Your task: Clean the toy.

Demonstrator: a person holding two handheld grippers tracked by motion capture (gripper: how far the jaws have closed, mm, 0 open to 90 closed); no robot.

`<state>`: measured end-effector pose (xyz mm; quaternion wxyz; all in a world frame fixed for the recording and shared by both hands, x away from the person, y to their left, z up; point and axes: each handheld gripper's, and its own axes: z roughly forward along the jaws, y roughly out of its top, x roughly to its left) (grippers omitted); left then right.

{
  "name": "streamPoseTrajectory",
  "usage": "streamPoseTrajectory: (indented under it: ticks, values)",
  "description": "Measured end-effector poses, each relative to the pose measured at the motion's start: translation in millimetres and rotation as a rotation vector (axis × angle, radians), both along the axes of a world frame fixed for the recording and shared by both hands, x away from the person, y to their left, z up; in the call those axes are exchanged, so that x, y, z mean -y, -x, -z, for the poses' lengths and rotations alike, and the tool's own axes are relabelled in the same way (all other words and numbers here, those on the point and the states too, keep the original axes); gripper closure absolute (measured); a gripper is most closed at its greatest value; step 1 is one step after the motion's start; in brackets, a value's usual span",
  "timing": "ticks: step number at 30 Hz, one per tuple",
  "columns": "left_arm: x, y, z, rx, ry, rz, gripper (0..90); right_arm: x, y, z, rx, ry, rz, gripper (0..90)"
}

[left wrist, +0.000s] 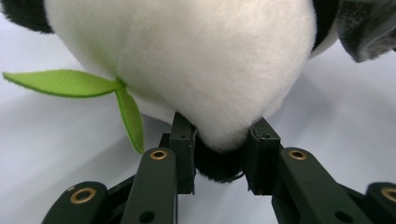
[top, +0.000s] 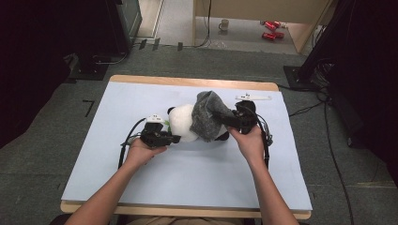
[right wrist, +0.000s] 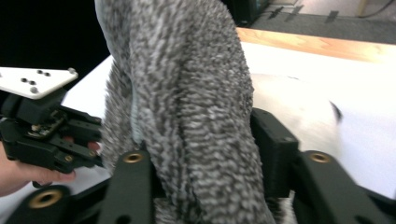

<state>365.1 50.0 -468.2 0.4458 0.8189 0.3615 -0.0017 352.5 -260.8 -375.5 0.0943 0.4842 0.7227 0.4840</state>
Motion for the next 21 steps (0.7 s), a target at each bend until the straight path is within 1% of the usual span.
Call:
streamPoseTrajectory:
  ticks: [2, 3, 5, 7, 9, 10, 11, 13, 15, 16, 17, 19, 21]
  values:
    - [1.4, 0.9, -0.6, -0.002, -0.002, -0.001, 69.5, -5.4, 0.5, -0.9, 0.012, -0.009, -0.019, 44.3]
    - [2.0, 1.1, -1.0, -0.004, -0.004, -0.002, 69.5, -9.2, 0.8, -1.1, 0.018, -0.010, -0.039, 40.5]
    - [2.6, 1.5, -2.2, -0.007, 0.001, -0.004, 69.5, -19.6, 1.9, -0.4, 0.030, 0.015, -0.071, 36.2]
    - [3.0, 2.3, -4.6, -0.008, 0.008, -0.001, 69.6, -32.0, 2.9, 2.5, 0.041, 0.056, -0.101, 32.4]
    - [3.4, 3.5, -8.2, -0.005, 0.019, 0.002, 69.9, -43.6, 4.0, 5.8, 0.066, 0.116, -0.125, 29.7]
    - [3.9, 4.0, -10.7, -0.014, 0.029, 0.008, 70.3, -48.5, 4.6, 7.2, 0.081, 0.143, -0.130, 28.5]
    - [4.7, 4.7, -12.4, -0.014, 0.033, 0.009, 70.5, -53.7, 5.5, 8.6, 0.088, 0.169, -0.131, 27.5]
    - [6.6, 6.2, -14.8, -0.015, 0.036, 0.009, 70.8, -59.8, 6.2, 11.1, 0.100, 0.202, -0.132, 25.8]
    - [8.9, 7.7, -15.6, -0.019, 0.032, 0.013, 71.0, -67.1, 7.1, 15.3, 0.122, 0.257, -0.133, 24.9]
    - [9.6, 8.2, -15.2, -0.020, 0.029, 0.013, 71.0, -71.4, 7.6, 18.8, 0.142, 0.300, -0.130, 25.2]
    - [10.1, 8.3, -14.5, -0.024, 0.024, 0.017, 71.1, -73.7, 8.2, 20.9, 0.152, 0.326, -0.125, 28.5]
    - [10.8, 8.6, -13.1, -0.033, 0.028, 0.010, 71.1, -77.0, 9.9, 24.8, 0.184, 0.390, -0.112, 36.4]
    - [11.3, 9.1, -12.1, -0.038, 0.031, 0.009, 71.1, -75.6, 9.4, 26.9, 0.196, 0.404, -0.100, 50.3]
